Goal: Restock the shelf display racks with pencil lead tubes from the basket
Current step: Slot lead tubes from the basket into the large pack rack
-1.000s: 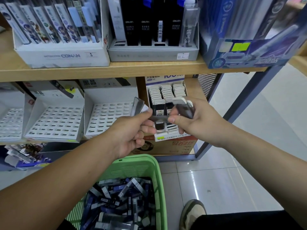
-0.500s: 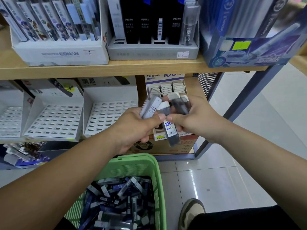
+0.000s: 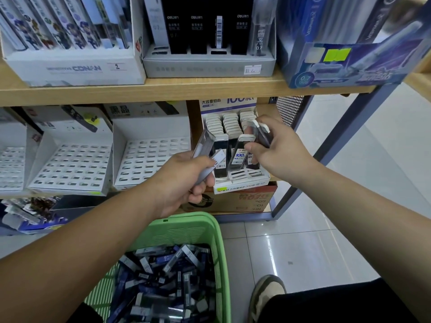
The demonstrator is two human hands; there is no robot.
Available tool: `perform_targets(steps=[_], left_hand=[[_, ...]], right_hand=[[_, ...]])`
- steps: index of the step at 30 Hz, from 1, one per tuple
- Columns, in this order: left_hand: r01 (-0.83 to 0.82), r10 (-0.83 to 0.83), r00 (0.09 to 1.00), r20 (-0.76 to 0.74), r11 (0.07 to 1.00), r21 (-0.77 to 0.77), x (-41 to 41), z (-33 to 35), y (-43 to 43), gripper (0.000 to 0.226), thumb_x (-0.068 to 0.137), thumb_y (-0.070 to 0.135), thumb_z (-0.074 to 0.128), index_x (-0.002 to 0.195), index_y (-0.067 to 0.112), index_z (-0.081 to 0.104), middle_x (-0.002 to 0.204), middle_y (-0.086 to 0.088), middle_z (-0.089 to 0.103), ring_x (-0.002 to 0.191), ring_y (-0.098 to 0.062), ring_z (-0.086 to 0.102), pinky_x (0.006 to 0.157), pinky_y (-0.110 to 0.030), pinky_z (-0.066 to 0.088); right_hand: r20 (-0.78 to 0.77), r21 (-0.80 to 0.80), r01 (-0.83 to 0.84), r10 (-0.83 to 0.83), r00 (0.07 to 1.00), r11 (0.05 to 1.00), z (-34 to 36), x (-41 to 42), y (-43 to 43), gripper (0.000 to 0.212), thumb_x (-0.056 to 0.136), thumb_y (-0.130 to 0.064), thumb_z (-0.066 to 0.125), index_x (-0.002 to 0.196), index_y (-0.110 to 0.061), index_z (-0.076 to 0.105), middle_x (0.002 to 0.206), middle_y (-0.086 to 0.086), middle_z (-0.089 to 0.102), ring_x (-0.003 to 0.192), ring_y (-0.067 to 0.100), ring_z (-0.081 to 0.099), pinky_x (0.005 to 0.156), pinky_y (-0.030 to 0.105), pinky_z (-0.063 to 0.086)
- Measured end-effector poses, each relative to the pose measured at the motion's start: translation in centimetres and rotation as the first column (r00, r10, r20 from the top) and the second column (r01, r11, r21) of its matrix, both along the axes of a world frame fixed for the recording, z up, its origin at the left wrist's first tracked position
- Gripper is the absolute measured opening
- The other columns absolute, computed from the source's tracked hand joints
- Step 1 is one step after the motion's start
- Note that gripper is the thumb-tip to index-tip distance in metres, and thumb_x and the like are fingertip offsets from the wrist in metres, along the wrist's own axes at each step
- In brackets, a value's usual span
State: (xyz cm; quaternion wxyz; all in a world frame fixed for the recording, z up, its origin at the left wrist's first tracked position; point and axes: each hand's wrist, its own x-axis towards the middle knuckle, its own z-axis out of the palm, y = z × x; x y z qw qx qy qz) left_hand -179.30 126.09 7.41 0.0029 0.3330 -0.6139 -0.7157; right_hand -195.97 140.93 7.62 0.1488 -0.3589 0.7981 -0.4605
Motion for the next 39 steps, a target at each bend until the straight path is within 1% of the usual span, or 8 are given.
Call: perform_targets(steps=[6, 9, 14, 21, 29, 33, 36, 39], left_hand=[[0.022, -0.022, 1.0, -0.001, 1.0, -0.017, 0.3, -0.3, 0.0, 0.012, 0.105, 0.02, 0.059, 0.111, 0.009, 0.06, 0.081, -0.014, 0.072, 0.051, -0.016, 0.048, 0.041, -0.023, 0.032], [0.064, -0.064, 0.998, -0.006, 0.996, -0.059, 0.4, -0.4, 0.1, 0.014, 0.106, 0.022, 0.058, 0.113, 0.011, 0.061, 0.086, -0.014, 0.074, 0.054, -0.017, 0.05, 0.04, -0.022, 0.031], [0.096, -0.096, 0.995, 0.0, 0.993, -0.063, 0.5, -0.6, 0.1, 0.015, 0.105, 0.024, 0.059, 0.116, 0.013, 0.061, 0.087, -0.014, 0.074, 0.053, -0.017, 0.051, 0.04, -0.023, 0.031], [0.102, -0.1, 0.995, 0.025, 0.991, -0.085, 0.9, -0.7, -0.2, 0.015, 0.105, 0.025, 0.059, 0.114, 0.013, 0.061, 0.088, -0.013, 0.076, 0.055, -0.017, 0.052, 0.043, -0.024, 0.032], [0.166, -0.164, 0.986, 0.037, 0.982, -0.089, 1.0, -0.6, 0.3, 0.016, 0.103, 0.018, 0.062, 0.119, 0.018, 0.061, 0.085, -0.011, 0.073, 0.054, -0.016, 0.048, 0.042, -0.023, 0.029], [0.31, -0.296, 0.95, 0.099, 0.934, -0.18, 0.8, -0.3, 0.6, 0.015, 0.1, 0.024, 0.068, 0.115, 0.022, 0.065, 0.086, -0.007, 0.075, 0.056, -0.013, 0.049, 0.046, -0.022, 0.034], [0.338, -0.329, 0.941, 0.075, 0.916, -0.218, 0.4, -0.1, 1.0, 0.009, 0.098, 0.024, 0.07, 0.105, 0.019, 0.068, 0.089, -0.008, 0.077, 0.054, -0.011, 0.049, 0.044, -0.02, 0.035], [0.368, -0.356, 0.93, 0.097, 0.893, -0.257, 0.2, 0.3, 0.9, 0.018, 0.095, 0.02, 0.075, 0.11, 0.015, 0.068, 0.09, -0.007, 0.079, 0.057, -0.013, 0.055, 0.047, -0.024, 0.038]], right_hand=[[-0.081, 0.035, -0.034, 0.037, 0.996, 0.999, -0.9, -0.4, 0.0, 0.035, 0.095, -0.008, 0.068, 0.096, -0.04, 0.056, 0.076, -0.042, 0.058, 0.075, 0.006, 0.064, 0.066, 0.023, 0.05], [-0.14, 0.031, -0.042, 0.046, 0.989, 0.999, -1.2, -0.4, 0.1, 0.03, 0.094, -0.006, 0.067, 0.102, -0.033, 0.059, 0.077, -0.03, 0.061, 0.069, -0.003, 0.058, 0.063, 0.014, 0.043], [-0.261, 0.041, -0.099, 0.106, 0.96, 0.994, -1.2, 0.1, -0.5, 0.028, 0.093, -0.004, 0.067, 0.115, -0.02, 0.061, 0.097, 0.006, 0.069, 0.092, 0.027, 0.062, 0.082, 0.041, 0.055], [-0.413, 0.086, -0.1, 0.127, 0.902, 0.991, -1.4, 0.5, -1.0, 0.027, 0.09, -0.005, 0.07, 0.109, -0.023, 0.063, 0.085, 0.002, 0.067, 0.08, 0.028, 0.06, 0.071, 0.045, 0.056], [-0.248, -0.003, 0.05, -0.05, 0.968, 0.999, -1.5, 0.0, -0.9, 0.039, 0.086, -0.023, 0.082, 0.123, -0.026, 0.07, 0.106, -0.005, 0.059, 0.094, 0.009, 0.06, 0.089, 0.031, 0.053], [0.046, -0.127, -0.13, 0.137, 0.989, 0.983, 1.1, 1.6, -0.5, 0.03, 0.087, -0.017, 0.083, 0.116, -0.017, 0.074, 0.093, 0.007, 0.072, 0.08, 0.005, 0.064, 0.076, 0.022, 0.053], [0.036, 0.007, -0.291, 0.291, 0.956, 0.957, 1.7, 2.5, -0.1, 0.018, 0.087, -0.008, 0.081, 0.104, -0.012, 0.077, 0.079, -0.008, 0.071, 0.072, -0.005, 0.063, 0.069, 0.012, 0.05], [0.004, 0.094, -0.26, 0.261, 0.965, 0.961, 1.9, 2.2, 0.4, 0.004, 0.091, -0.011, 0.078, 0.092, -0.014, 0.075, 0.064, -0.013, 0.06, 0.055, -0.002, 0.052, 0.058, 0.011, 0.042]])
